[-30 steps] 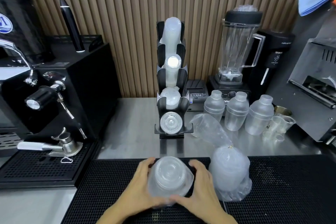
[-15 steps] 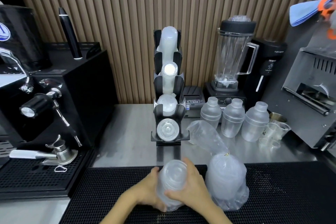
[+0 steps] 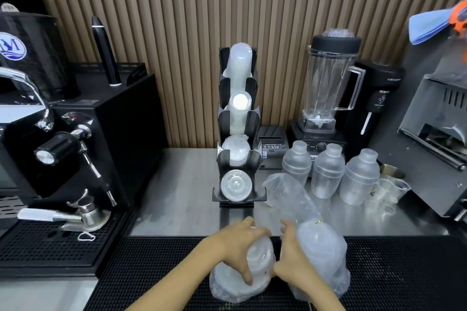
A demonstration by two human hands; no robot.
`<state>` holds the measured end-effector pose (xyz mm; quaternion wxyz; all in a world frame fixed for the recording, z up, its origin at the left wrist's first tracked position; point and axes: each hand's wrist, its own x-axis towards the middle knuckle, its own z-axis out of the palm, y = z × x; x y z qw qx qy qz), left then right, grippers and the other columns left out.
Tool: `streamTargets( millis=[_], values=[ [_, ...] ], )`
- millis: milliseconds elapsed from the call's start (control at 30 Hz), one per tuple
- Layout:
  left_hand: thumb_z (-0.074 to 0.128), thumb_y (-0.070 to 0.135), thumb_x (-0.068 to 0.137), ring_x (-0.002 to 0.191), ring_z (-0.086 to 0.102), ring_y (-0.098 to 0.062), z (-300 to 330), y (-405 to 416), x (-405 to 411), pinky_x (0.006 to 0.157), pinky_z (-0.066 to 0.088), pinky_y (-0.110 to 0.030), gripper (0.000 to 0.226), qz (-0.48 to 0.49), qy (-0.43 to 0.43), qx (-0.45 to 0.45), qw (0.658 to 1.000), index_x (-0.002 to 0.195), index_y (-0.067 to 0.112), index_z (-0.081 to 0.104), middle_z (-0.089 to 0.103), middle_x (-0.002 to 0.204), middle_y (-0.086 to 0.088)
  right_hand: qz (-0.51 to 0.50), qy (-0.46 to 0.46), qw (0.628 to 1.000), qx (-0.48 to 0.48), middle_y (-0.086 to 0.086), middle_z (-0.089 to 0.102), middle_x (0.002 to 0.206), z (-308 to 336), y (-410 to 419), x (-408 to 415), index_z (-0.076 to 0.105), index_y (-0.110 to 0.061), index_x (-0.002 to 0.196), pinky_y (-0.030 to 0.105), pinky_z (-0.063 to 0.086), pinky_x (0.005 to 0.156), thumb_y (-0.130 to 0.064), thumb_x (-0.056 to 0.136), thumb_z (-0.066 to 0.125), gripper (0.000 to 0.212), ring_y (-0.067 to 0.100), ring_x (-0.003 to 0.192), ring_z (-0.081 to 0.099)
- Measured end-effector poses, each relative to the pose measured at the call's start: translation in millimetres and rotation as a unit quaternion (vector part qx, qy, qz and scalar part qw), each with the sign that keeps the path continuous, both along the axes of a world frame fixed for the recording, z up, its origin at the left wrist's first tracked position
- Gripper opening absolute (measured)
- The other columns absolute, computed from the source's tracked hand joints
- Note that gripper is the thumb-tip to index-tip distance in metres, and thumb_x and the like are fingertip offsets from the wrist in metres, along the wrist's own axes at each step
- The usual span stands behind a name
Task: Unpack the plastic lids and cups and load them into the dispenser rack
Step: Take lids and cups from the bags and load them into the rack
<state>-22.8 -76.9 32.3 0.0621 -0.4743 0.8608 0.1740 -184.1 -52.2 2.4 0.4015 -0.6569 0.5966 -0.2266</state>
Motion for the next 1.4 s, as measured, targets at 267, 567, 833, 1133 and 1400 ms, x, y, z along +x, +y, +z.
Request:
streamTargets(
  millis=[267, 567, 833, 1133, 1400],
  values=[
    [0.082, 0.036, 0.055, 0.119, 0.037, -0.011, 50, 16, 28, 0.1, 0.041, -0.028, 0.096, 0.065, 0.176, -0.096, 0.978, 0.134, 0.041, 0.029, 0.033, 0.126, 0.007, -0.047, -0.092, 0.98, -0.172, -0.008, 0.032, 0.144, 24, -18, 6, 0.016, -0.032, 0.143, 0.019, 0.026, 0.102, -0.011, 0.085, 0.06, 0.075, 0.003, 0.129, 0.031],
    [0.081, 0.034, 0.057, 0.114, 0.043, -0.029, 76, -72, 12, 0.081, 0.052, -0.041, 0.092, 0.1, -0.084, -0.193, 0.973, 0.134, 0.023, 0.031, 0.039, 0.125, -0.008, -0.059, -0.105, 0.972, -0.203, -0.005, 0.04, 0.144, 39, -34, 18, 0.016, -0.035, 0.143, 0.014, 0.026, 0.097, -0.024, 0.089, 0.058, 0.069, 0.0, 0.128, 0.036],
    [0.079, 0.055, 0.063, 0.123, 0.041, -0.038, 24, -124, 2, 0.098, 0.042, -0.041, 0.123, 0.143, -0.186, -0.122, 0.964, 0.148, 0.007, 0.005, 0.023, 0.144, -0.02, -0.042, -0.092, 0.98, -0.17, -0.006, 0.038, 0.144, 33, -40, 23, 0.013, -0.034, 0.144, 0.012, 0.024, 0.097, -0.028, 0.088, 0.059, 0.073, -0.003, 0.125, 0.036],
    [0.068, 0.022, 0.083, 0.122, 0.04, -0.035, 17, -122, 2, 0.095, 0.047, -0.039, 0.073, 0.157, -0.201, -0.186, 0.949, 0.14, 0.005, 0.026, 0.028, 0.141, -0.018, -0.043, -0.112, 0.981, -0.151, -0.008, 0.042, 0.14, 23, -44, 27, 0.013, -0.038, 0.142, 0.015, 0.029, 0.098, -0.026, 0.084, 0.064, 0.078, -0.002, 0.121, 0.04],
    [0.048, 0.004, 0.091, 0.131, 0.033, -0.032, 29, -108, 7, 0.096, 0.042, -0.037, 0.054, 0.151, -0.219, -0.125, 0.956, 0.142, 0.012, 0.032, 0.013, 0.156, -0.01, -0.052, -0.123, 0.981, -0.139, -0.006, 0.043, 0.129, 22, -39, 30, 0.013, -0.029, 0.143, 0.019, 0.033, 0.098, -0.02, 0.084, 0.064, 0.079, 0.008, 0.121, 0.044]
  ],
)
